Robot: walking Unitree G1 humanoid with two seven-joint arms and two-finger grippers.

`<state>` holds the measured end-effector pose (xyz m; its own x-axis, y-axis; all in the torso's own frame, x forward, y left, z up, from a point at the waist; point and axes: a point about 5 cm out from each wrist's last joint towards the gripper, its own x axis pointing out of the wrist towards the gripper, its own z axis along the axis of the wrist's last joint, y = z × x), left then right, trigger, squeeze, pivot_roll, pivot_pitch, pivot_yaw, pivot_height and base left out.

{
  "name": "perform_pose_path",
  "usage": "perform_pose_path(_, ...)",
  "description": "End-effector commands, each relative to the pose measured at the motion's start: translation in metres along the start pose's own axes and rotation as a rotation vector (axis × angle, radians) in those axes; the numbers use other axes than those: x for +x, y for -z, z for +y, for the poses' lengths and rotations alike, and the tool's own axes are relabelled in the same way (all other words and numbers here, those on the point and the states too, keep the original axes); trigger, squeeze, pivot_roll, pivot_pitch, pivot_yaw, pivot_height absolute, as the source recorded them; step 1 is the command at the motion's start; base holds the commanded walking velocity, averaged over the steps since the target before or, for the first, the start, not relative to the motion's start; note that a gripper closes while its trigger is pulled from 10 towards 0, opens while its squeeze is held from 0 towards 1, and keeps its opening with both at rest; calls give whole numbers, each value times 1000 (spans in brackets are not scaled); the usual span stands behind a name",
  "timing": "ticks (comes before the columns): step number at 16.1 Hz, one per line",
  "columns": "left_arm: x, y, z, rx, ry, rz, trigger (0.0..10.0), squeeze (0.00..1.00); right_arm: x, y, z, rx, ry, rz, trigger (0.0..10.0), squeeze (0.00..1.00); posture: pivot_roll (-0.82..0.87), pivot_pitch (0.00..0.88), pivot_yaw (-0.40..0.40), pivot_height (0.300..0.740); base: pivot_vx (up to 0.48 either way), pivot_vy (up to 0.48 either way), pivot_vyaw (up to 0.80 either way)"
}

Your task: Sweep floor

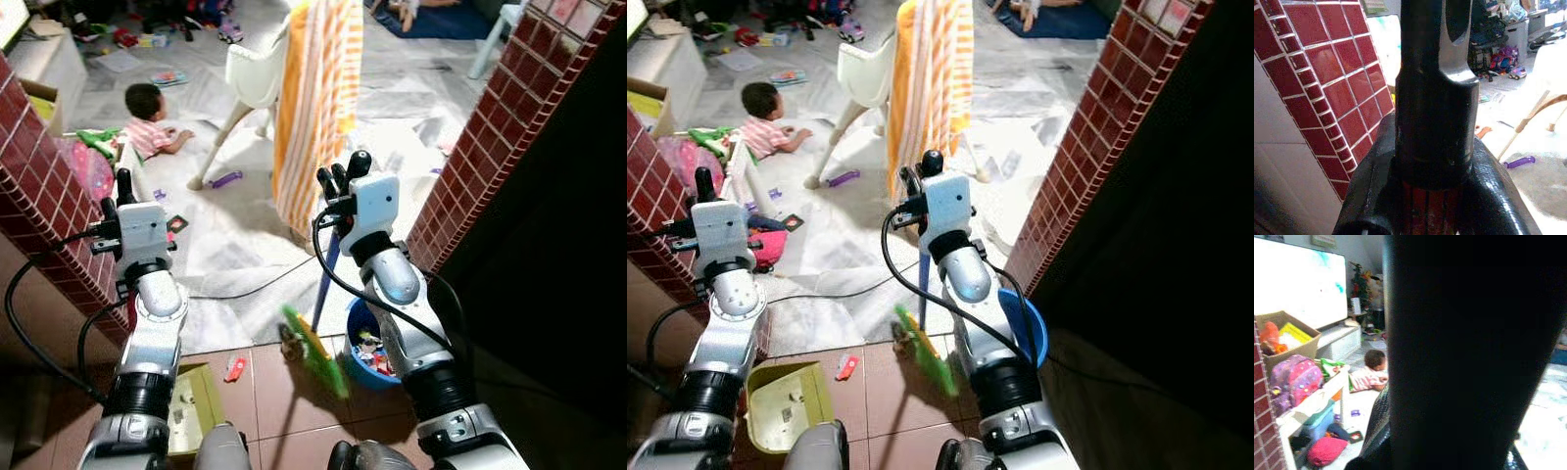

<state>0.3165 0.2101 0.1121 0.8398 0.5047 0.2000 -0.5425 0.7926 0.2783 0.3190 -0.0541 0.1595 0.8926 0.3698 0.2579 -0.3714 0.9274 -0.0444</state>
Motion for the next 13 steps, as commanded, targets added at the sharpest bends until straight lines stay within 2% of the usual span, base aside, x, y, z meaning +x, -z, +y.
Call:
perform_pose_path(1,3,-5,-2,-2,-2,-51,10000,0,1,-12,-2,-16,17,-65,10000,0,-9,103,-57,740,0,0,0)
perform_pose_path(3,6,1,-10,31,-32,-10,10000,0,2,-9,1,-23,23,-35,10000,0,-19,107,-59,740,0,0,0)
perform_pose_path(4,7,-1,-14,31,-21,-24,10000,0,3,-8,1,-15,27,-31,10000,0,-25,108,-60,740,0,0,0)
perform_pose_path(7,7,-7,-32,8,-5,-24,10000,0,4,-7,1,-11,27,-15,10000,0,-50,108,-58,740,0,0,0)
perform_pose_path(8,6,-11,-41,-12,29,-16,10000,0,2,-4,1,16,22,13,10000,0,-60,108,-58,740,0,0,0)
perform_pose_path(9,6,-11,-43,-17,35,-14,10000,0,2,-3,0,20,24,16,10000,0,-60,107,-59,740,0,0,0)
perform_pose_path(10,4,-12,-49,-47,74,-4,10000,0,1,-1,1,49,22,37,10000,0,-59,107,-59,740,0,0,0)
perform_pose_path(11,-4,-15,-64,-85,150,11,10000,0,-1,7,4,154,0,97,10000,0,-66,100,-58,740,0,0,0)
perform_pose_path(13,-10,-14,-72,-90,173,12,10000,0,-2,10,9,230,-31,129,10000,0,-70,94,-61,740,0,0,0)
